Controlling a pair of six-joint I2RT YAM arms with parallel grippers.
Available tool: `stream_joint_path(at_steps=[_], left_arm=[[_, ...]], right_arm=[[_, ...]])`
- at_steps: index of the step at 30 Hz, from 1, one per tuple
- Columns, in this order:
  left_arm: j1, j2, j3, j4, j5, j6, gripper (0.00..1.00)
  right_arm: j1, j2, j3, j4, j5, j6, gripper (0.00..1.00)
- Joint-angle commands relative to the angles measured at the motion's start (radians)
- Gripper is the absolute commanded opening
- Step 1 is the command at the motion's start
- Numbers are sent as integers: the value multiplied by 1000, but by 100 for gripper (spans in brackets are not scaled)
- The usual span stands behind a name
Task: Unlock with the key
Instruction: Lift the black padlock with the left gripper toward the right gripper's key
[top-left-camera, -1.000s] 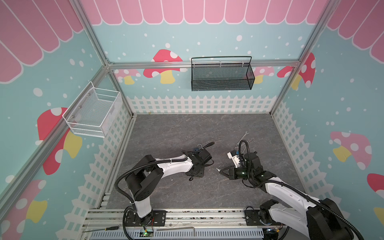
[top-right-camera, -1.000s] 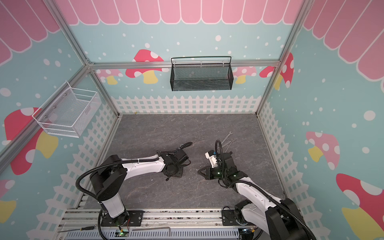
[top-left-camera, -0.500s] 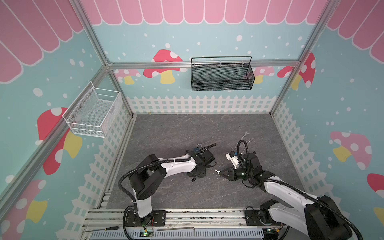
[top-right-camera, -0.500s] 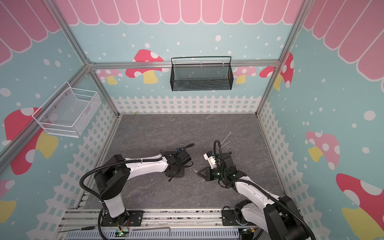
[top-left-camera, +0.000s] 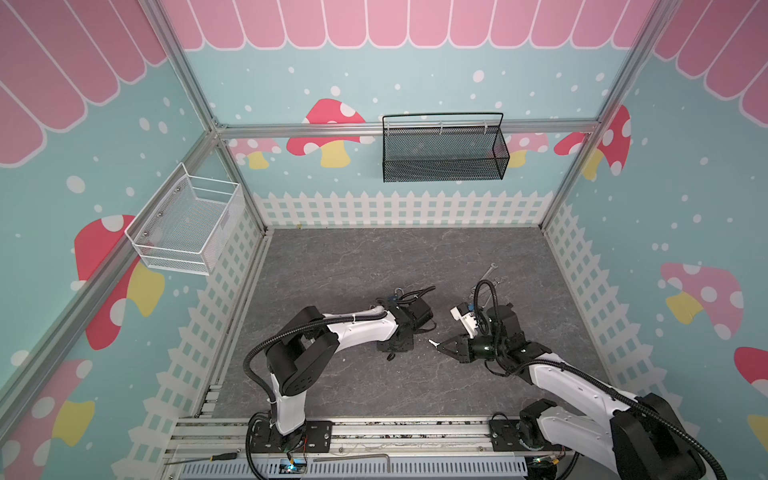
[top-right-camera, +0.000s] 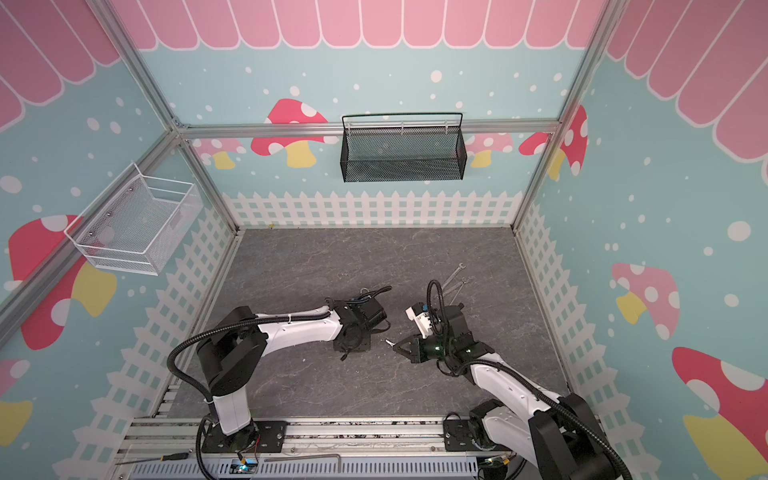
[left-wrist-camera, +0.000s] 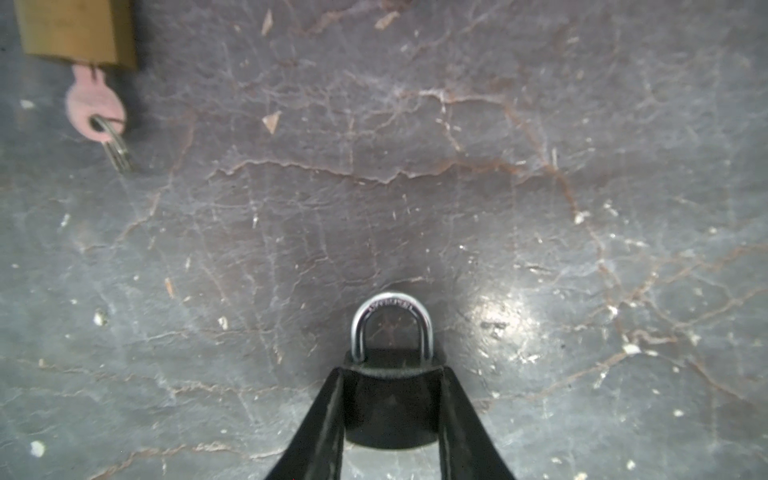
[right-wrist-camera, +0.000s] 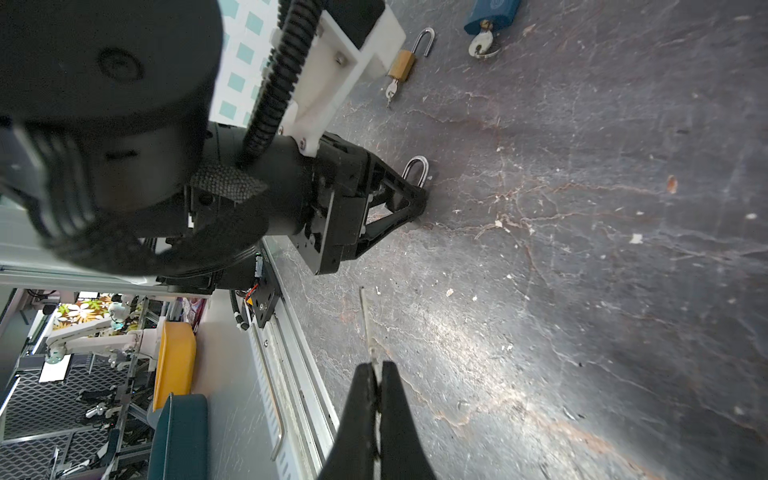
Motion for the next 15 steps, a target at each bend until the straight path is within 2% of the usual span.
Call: stream_joint_path(at_steps=[1, 4, 7, 9, 13, 15], left_arm=[[-3, 44, 8, -56, -39, -14, 24], [0, 33, 23, -64, -40, -22, 14], [2, 13, 54, -64, -38, -54, 12], [3, -10, 74, -63, -38, -93, 11], [0, -86, 81, -62, -62, -221, 0], [0, -121, 86, -62, -78, -282, 0]], right_arm=[[5, -26, 0, -5, -21, -23, 0], [4, -40, -1, -22, -21, -24, 0], [4, -58, -3, -37, -13, -15, 0], [5, -66, 5, -73, 10, -13, 0], [5, -91, 8, -120, 42, 8, 0], [5, -107, 3, -127, 63, 21, 0]])
